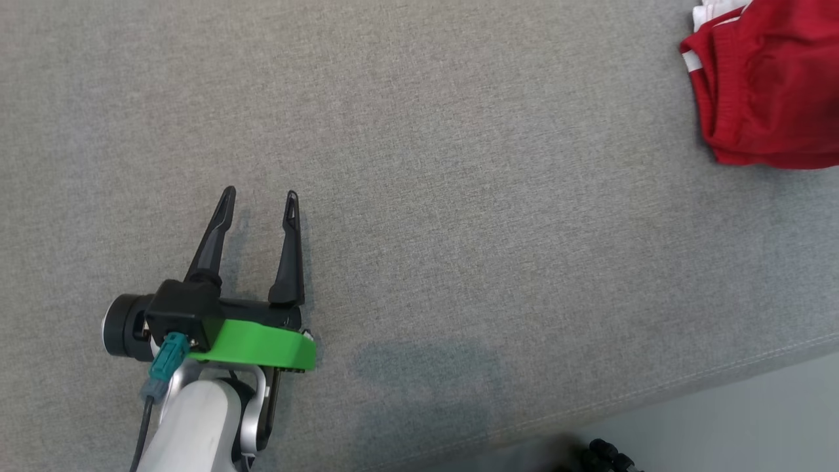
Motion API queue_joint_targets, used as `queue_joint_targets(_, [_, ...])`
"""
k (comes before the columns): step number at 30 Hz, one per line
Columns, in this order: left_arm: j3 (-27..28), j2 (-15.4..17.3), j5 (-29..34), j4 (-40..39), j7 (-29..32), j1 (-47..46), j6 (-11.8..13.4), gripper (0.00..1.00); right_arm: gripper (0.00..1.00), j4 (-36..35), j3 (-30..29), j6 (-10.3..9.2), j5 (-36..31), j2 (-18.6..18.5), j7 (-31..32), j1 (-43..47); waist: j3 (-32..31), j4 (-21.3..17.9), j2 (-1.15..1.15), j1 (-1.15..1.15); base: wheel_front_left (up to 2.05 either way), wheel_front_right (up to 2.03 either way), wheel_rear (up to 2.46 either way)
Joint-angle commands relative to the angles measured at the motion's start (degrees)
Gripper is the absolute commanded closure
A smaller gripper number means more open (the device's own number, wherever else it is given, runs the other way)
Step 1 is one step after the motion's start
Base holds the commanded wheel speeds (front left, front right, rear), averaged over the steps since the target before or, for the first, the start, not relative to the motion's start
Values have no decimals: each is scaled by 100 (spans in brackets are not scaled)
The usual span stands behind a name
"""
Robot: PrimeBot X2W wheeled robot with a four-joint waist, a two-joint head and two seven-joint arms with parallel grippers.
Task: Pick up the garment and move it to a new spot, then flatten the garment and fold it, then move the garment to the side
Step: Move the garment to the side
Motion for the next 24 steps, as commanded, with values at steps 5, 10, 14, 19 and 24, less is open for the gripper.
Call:
queue_joint_targets(5, [-31,126,72,-122,91,-79,44,0,78,255,97,-7,-210,-110,-374,-162,245,89,0,0,0,0,0])
queue_joint_targets(10, [-65,142,105,-169,130,-64,81,0,0,456,106,-8,-470,-91,-785,-237,271,85,0,0,0,0,0])
queue_joint_targets(14, [-92,141,103,-179,162,-73,87,0,0,542,44,-7,-667,-100,-944,-196,242,89,0,0,0,0,0])
queue_joint_targets(19, [-106,153,52,-137,151,-3,99,0,0,576,-84,-8,-792,47,-984,-68,134,77,0,0,0,0,0])
queue_joint_targets(24, [-93,161,-6,-70,107,68,100,0,0,253,-140,-8,-932,142,-986,44,-46,61,0,0,0,0,0])
